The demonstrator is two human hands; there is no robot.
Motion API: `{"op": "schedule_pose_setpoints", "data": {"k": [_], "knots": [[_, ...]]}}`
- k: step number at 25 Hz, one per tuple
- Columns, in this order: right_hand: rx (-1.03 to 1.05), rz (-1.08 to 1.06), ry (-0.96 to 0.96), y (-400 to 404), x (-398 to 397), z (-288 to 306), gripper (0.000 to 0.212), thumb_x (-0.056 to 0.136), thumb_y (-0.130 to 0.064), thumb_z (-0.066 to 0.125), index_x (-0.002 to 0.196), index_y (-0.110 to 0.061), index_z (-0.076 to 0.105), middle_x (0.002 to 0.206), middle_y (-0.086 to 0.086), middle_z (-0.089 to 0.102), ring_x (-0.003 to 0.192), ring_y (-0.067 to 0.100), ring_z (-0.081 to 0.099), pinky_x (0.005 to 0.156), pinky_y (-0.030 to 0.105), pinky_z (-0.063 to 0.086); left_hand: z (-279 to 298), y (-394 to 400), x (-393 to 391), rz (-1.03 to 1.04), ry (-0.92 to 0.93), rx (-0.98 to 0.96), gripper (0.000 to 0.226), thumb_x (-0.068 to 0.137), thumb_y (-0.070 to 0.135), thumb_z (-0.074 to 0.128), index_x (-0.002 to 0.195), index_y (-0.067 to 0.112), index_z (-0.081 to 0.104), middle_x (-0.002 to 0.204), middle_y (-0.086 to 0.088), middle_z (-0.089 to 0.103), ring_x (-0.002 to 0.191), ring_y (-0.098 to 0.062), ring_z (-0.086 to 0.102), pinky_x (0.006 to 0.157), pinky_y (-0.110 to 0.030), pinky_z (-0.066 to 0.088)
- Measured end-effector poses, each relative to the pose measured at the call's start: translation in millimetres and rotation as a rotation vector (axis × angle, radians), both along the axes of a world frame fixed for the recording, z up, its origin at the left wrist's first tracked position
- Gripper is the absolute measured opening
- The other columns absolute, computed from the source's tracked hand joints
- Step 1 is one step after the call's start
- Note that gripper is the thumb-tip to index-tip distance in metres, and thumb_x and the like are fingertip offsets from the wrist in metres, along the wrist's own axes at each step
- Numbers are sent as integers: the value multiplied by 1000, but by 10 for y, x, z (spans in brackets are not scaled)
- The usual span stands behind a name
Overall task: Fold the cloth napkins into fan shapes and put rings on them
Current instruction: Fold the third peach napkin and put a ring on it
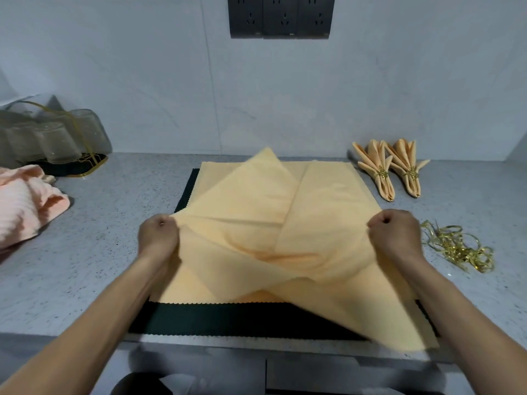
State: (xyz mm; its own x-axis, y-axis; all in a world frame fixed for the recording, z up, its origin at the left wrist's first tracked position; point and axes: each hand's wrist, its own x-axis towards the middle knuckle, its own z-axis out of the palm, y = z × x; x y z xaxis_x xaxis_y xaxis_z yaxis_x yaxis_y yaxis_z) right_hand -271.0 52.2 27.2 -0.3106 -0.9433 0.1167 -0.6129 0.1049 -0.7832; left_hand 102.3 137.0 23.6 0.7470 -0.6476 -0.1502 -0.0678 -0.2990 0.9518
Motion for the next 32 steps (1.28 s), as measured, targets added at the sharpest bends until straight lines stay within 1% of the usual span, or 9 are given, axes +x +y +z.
{"op": "schedule_pose_setpoints", "data": {"k": [3, 5, 7, 10, 13, 16, 22, 26, 32], "knots": [[102, 14, 161, -124, -273, -107, 20, 80, -3, 60, 68, -15, 72, 72, 1, 70, 73, 21, 65, 65, 36, 56, -116, 139, 245, -162, 116, 31, 12, 88, 8, 65, 95, 15, 58, 91, -11, 68, 80, -28, 64, 69, -36, 53], [187, 95, 185, -244, -298, -153, 14, 83, -9, 60, 78, -11, 73, 82, 4, 72, 77, 21, 64, 65, 33, 51, -130, 119, 241, -315, 125, 34, 45, 84, 4, 72, 117, 26, 52, 101, -4, 67, 86, -28, 69, 72, -38, 57], [242, 143, 168, -318, -281, -166, 15, 82, -11, 63, 93, -11, 72, 100, 5, 70, 92, 23, 63, 72, 32, 48, -148, 45, 186, -337, -99, 78, 54, 82, -3, 67, 122, 29, 52, 97, -1, 64, 84, -25, 67, 68, -33, 54], [105, 185, 611, -229, -218, -224, 29, 85, -20, 60, 113, -16, 64, 129, 8, 55, 109, 32, 55, 82, 39, 46, -156, 90, 31, -300, -788, 264, 34, 87, 21, 58, 121, 25, 59, 117, 1, 57, 109, -24, 56, 83, -35, 46], [-185, 484, 679, 175, 43, -248, 23, 89, -26, 62, 111, -20, 67, 124, 3, 61, 107, 30, 56, 87, 44, 47, -104, 337, -334, -838, -1024, 46, 50, 80, 60, 50, 120, 32, 62, 127, 15, 55, 120, -13, 49, 105, -37, 36], [-16, 981, 668, 618, 362, -218, 43, 89, -53, 43, 104, -25, 71, 112, -9, 67, 101, 18, 58, 87, 37, 46, -104, 566, -790, -1342, -1068, 178, 75, 69, 74, 40, 133, 38, 54, 140, 21, 48, 129, -4, 41, 110, -27, 32], [68, 1111, 746, 998, 418, -111, 74, 73, -79, 38, 125, -32, 61, 133, -21, 54, 117, 6, 50, 99, 32, 41, -101, 539, -742, -1163, -1290, 182, 46, 82, 30, 38, 124, 37, 55, 119, 14, 63, 108, -16, 58, 86, -34, 46], [-61, 928, 863, 1020, 360, -62, 20, 91, -35, 41, 98, -26, 57, 97, -6, 64, 86, 19, 57, 70, 32, 33, -163, 531, -569, -905, -1219, 151, 24, 89, 29, 44, 103, 30, 63, 88, 7, 70, 84, -22, 63, 68, -36, 48], [296, 860, 948, 946, 44, 352, 23, 91, -25, 55, 69, -27, 49, 72, -7, 47, 71, 11, 50, 58, 26, 33, 338, 638, -392, -1108, -1038, 292, 25, 94, 30, 59, 70, 27, 63, 62, 14, 60, 61, -4, 54, 58, -21, 41]]}}
